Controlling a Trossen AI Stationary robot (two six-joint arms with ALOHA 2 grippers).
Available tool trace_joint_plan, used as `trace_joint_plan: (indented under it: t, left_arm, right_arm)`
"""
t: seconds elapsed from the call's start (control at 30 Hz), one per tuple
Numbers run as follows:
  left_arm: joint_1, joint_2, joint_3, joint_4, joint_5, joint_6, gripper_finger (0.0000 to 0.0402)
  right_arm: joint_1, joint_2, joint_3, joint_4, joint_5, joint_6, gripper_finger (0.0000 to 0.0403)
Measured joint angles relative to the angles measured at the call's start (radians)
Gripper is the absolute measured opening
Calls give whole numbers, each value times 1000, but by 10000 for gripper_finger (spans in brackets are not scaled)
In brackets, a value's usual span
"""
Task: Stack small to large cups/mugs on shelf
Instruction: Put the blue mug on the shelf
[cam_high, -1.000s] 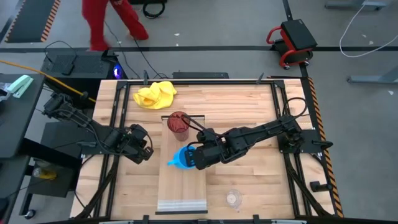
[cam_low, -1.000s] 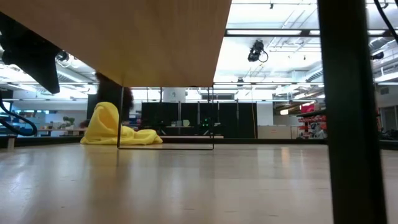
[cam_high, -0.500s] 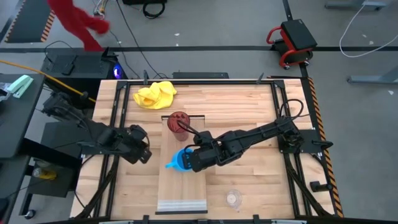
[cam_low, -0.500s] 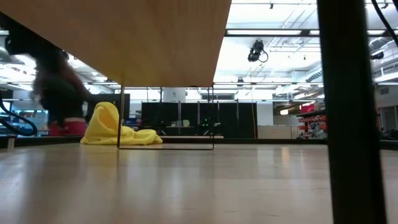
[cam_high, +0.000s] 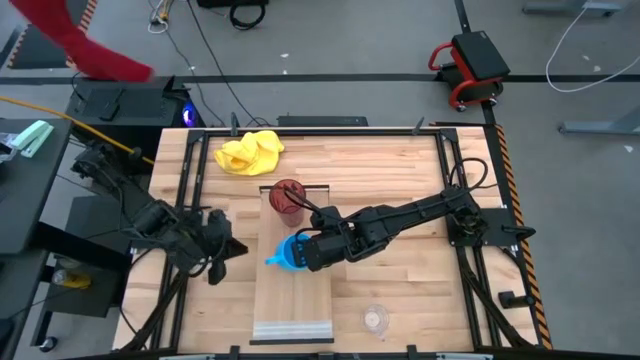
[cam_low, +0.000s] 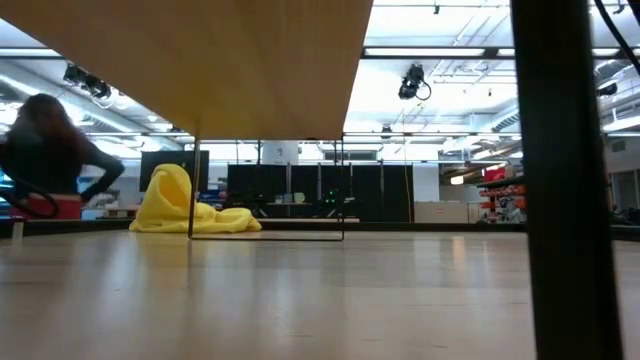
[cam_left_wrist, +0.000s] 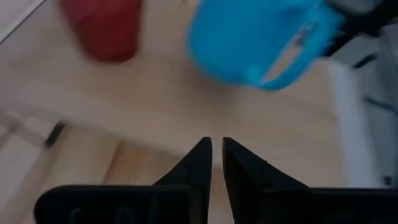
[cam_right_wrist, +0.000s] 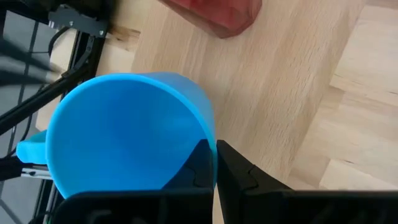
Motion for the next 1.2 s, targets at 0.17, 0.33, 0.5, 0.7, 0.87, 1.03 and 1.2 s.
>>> trace_joint_plan:
  t: [0.17,0.33,0.5,0.7,0.87,1.03,1.2]
  left_arm:
    - [-30,0,-4,114,-2,72,56]
    - [-32,1,-5,115,-2,71,65]
    - [-32,35,-5,154,-2,83,76]
    - [-34,84,-6,191,-1,98,93]
    - [-33,92,-6,207,-1,99,99]
    - [-33,92,-6,207,-1,99,97]
    - [-33,92,-6,207,-1,100,100]
  right_arm:
    - [0,0,0,0,-1,4,5]
    - [0,0,0,0,-3,4,6]
    - [0,0,0,0,-11,4,6]
    - [-3,0,0,0,-11,15,7]
    - [-7,0,0,0,-11,14,12]
    - [-7,-1,0,-1,-11,12,24]
    - [-6,-1,-1,-26,-15,14,29]
